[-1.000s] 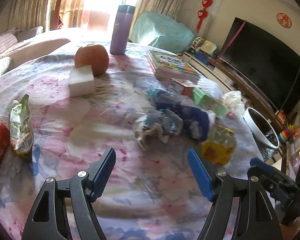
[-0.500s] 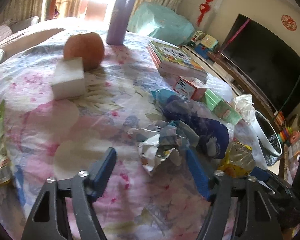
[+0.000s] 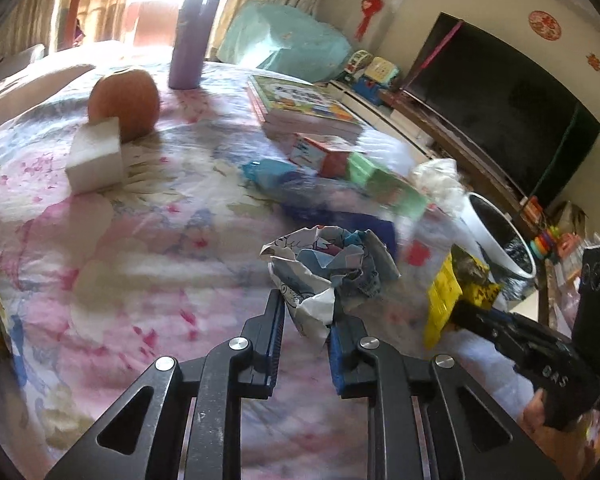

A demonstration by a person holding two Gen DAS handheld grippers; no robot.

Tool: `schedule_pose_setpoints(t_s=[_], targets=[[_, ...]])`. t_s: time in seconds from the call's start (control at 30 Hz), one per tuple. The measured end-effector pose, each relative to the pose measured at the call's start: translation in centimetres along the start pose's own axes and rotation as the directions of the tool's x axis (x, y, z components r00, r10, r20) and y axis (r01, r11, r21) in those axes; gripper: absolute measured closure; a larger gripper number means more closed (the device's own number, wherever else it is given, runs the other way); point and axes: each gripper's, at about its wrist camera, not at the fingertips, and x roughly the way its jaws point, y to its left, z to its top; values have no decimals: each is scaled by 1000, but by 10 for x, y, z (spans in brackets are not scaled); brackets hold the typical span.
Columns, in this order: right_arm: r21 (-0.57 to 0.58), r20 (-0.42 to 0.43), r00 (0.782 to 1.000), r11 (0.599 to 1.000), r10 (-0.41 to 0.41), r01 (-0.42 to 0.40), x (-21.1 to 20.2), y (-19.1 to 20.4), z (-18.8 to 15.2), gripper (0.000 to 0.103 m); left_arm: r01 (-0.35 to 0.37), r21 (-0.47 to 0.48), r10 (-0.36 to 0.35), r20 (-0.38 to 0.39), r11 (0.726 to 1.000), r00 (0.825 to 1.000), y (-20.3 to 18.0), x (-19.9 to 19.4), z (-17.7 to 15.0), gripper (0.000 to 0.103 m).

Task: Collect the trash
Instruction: 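Grasp the crumpled foil wrapper with the left tool while the right tool grasps the yellow snack bag, then carry the foil wrapper in the left tool while the right tool carries the yellow bag over the bin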

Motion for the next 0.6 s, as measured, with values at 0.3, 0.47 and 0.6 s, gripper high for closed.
schedule_pose_setpoints(t_s=[0.3,0.47,0.6], targets=[[71,47,998,996,-52,49,-31,-32,-4,81,79,84,-76,-33,993,997,-46,3,-8,85],[106,74,993,991,-93,85,-47,-52,-4,81,107,125,-103,-44,986,994,-71,14,-2,85],[137,89,989,985,-121,108,-57,-66,-4,81,114,159,-107,-47,981,993,-92,21,1,85]])
